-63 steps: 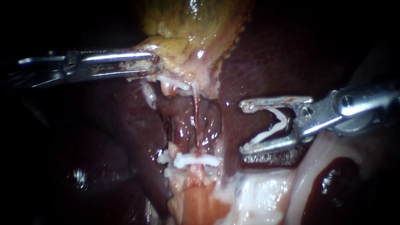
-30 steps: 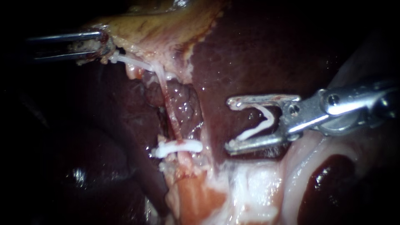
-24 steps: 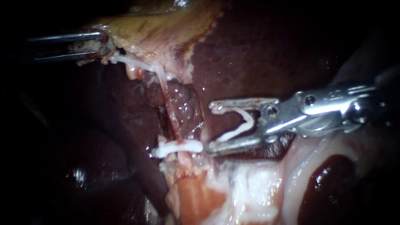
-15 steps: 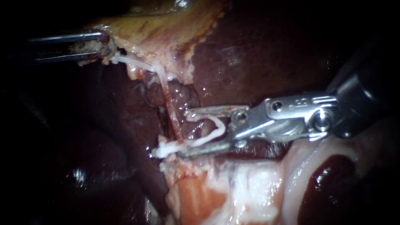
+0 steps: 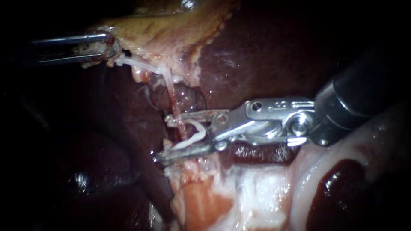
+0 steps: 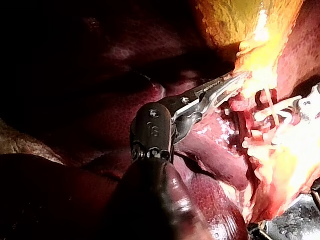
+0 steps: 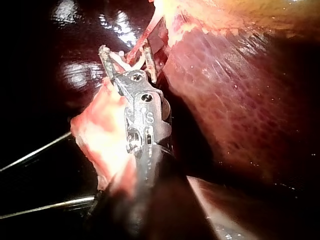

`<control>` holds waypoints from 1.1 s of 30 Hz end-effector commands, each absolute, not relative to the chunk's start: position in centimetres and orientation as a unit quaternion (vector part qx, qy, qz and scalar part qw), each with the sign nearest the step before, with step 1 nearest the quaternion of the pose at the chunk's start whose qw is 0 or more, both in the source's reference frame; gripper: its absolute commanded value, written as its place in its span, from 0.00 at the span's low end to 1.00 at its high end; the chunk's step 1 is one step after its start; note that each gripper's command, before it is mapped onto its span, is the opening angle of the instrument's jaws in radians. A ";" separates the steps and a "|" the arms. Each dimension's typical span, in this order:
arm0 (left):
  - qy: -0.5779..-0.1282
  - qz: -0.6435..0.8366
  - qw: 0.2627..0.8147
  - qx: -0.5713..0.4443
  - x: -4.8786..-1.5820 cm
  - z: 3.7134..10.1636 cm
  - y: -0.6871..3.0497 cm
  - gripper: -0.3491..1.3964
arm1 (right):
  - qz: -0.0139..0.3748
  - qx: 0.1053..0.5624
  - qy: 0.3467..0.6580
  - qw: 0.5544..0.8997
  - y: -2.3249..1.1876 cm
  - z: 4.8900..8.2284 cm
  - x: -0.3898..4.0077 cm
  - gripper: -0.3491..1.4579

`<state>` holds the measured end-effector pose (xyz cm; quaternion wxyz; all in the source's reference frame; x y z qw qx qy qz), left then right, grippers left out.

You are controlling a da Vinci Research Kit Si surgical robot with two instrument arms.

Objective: Clipping second clip right tube

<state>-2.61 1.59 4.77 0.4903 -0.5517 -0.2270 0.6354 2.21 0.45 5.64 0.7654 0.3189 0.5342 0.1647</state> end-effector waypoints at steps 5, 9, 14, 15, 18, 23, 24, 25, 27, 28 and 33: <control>-0.227 0.635 0.490 -0.552 -2.62 4.77 1.59 0.00 | 0.168 0.346 0.550 0.741 0.39 5.52 2.22 0.47; -0.227 0.635 0.490 -0.552 -2.61 4.77 1.59 0.00 | 0.166 0.364 0.561 0.725 0.33 5.39 2.24 0.46; -0.227 0.635 0.490 -0.552 -2.62 4.78 1.59 0.00 | 0.164 0.384 0.563 0.713 0.29 5.25 2.24 0.46; -0.227 0.635 0.490 -0.552 -2.62 4.78 1.59 0.00 | 0.164 0.389 0.564 0.709 0.29 5.22 2.23 0.46; -0.227 0.635 0.490 -0.552 -2.62 4.78 1.59 0.00 | 0.159 0.397 0.565 0.705 0.31 5.18 2.22 0.45; -0.227 0.635 0.490 -0.552 -2.62 4.78 1.59 0.00 | 0.166 0.402 0.562 0.704 0.33 5.20 2.20 0.43; -0.227 0.635 0.490 -0.552 -2.62 4.78 1.59 0.00 | 0.166 0.402 0.562 0.703 0.35 5.20 2.19 0.41; -0.227 0.635 0.490 -0.552 -2.62 4.78 1.59 0.00 | 0.166 0.402 0.562 0.703 0.36 5.20 2.18 0.40; -0.227 0.635 0.490 -0.552 -2.62 4.78 1.59 0.00 | 0.168 0.401 0.562 0.703 0.38 5.20 2.15 0.37; -0.227 0.635 0.490 -0.552 -2.62 4.78 1.59 0.00 | 0.170 0.399 0.563 0.704 0.39 5.19 2.13 0.33; -0.227 0.635 0.490 -0.552 -2.63 4.78 1.59 0.00 | 0.186 0.408 0.556 0.700 0.42 5.16 2.08 0.17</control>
